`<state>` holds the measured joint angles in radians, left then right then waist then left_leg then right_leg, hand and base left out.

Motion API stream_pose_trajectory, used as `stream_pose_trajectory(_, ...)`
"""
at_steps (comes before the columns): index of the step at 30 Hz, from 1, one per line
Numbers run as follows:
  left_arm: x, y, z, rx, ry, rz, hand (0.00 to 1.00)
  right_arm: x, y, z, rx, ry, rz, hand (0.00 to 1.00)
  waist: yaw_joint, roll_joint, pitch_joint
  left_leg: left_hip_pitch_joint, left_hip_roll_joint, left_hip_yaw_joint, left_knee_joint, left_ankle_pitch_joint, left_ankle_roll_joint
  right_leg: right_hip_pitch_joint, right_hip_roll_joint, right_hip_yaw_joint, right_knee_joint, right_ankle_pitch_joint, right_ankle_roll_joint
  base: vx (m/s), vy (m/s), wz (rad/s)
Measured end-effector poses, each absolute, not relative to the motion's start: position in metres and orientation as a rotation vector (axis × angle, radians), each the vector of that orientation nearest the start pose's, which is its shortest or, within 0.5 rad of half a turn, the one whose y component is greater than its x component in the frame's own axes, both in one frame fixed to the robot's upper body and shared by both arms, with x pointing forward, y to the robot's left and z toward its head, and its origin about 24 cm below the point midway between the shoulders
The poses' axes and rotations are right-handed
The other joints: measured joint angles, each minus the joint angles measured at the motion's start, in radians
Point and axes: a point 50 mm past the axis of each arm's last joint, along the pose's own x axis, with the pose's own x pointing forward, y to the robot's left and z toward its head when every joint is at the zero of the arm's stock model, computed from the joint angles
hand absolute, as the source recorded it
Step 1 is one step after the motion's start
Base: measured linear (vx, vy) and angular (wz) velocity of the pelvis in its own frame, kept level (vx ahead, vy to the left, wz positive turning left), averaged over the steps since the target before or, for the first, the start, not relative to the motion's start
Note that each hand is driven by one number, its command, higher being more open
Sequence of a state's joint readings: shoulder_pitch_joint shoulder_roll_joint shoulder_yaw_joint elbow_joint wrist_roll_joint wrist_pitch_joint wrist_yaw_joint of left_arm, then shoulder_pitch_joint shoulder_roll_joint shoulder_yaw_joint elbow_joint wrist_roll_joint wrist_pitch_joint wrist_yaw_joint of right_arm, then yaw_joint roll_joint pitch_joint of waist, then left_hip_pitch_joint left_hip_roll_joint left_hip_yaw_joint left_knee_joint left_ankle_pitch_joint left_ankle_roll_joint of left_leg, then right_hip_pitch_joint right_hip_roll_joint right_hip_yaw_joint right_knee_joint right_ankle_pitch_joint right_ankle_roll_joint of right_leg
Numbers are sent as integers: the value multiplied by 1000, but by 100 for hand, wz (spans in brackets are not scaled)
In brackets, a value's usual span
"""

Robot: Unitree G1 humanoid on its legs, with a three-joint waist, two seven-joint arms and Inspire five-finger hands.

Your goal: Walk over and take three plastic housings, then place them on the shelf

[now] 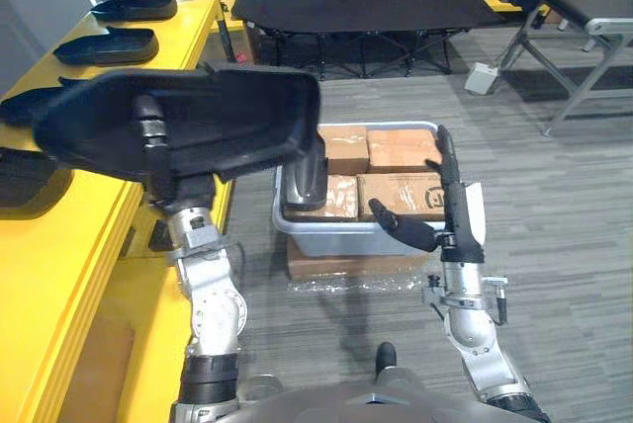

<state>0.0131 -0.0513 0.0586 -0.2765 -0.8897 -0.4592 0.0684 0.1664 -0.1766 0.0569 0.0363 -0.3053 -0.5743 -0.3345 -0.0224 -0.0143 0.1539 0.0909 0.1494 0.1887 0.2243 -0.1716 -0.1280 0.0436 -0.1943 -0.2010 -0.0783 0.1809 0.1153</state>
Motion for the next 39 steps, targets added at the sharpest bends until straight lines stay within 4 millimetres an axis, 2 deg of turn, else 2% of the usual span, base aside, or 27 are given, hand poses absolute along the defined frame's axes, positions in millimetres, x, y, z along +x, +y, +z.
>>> stream_pose_trajectory(4, 224, 190, 124, -665, -636, 316, 0, 208, -168, 71, -274, -478, -102, 100, -7, -11, -12, 0, 0, 4, -2, 1, 0, -4, 0, 3, 0, 0, 0, -6, 4, -2)
stream_pose_trajectory(6, 223, 187, 122, -528, -604, 342, 0, 207, -167, 74, -245, -470, -78, 100, -10, -14, -15, 0, 0, 11, -4, 1, 0, -9, 0, 12, 0, 0, 0, -12, 14, -10)
stream_pose_trajectory(13, 225, 182, 120, -229, -545, 322, 0, 201, -182, 56, -131, -293, -90, 100, -18, -1, -20, -12, 0, 25, -5, 1, 0, -31, 1, 26, 0, 2, 2, -12, 7, -6)
stream_pose_trajectory(18, 218, 184, 117, -62, -522, 143, 0, 193, -194, 43, -113, -190, -85, 100, -36, 20, -29, -11, -2, 38, -18, 1, 0, -42, 1, 38, 0, 4, 5, 1, 7, -6)
stream_pose_trajectory(24, 209, 182, 113, 68, -484, -82, 0, 188, -203, 41, -106, -172, -78, 100, -34, 29, -27, -13, -2, 37, -20, 0, 1, -43, 2, 37, 0, 3, 5, -6, 1, -1)
stream_pose_trajectory(31, 209, 178, 111, 101, -447, -229, 0, 189, -203, 42, -154, -170, -42, 100, -29, 35, -23, -18, -2, 27, -19, 1, 1, -41, 1, 27, 0, -3, -4, -25, -2, 4)
stream_pose_trajectory(35, 206, 170, 118, 135, -469, -362, 0, 200, -201, 52, -238, -208, 35, 100, -28, 44, -18, -29, -2, 8, -17, 7, 1, -40, 0, 9, 0, 1, 2, -12, -4, 11)
stream_pose_trajectory(39, 202, 160, 126, 74, -512, -459, 0, 213, -193, 63, -280, -261, 101, 100, -16, 47, -18, -29, -2, -6, -17, 10, 1, -31, 0, -6, 0, 2, 2, -9, -6, 11)
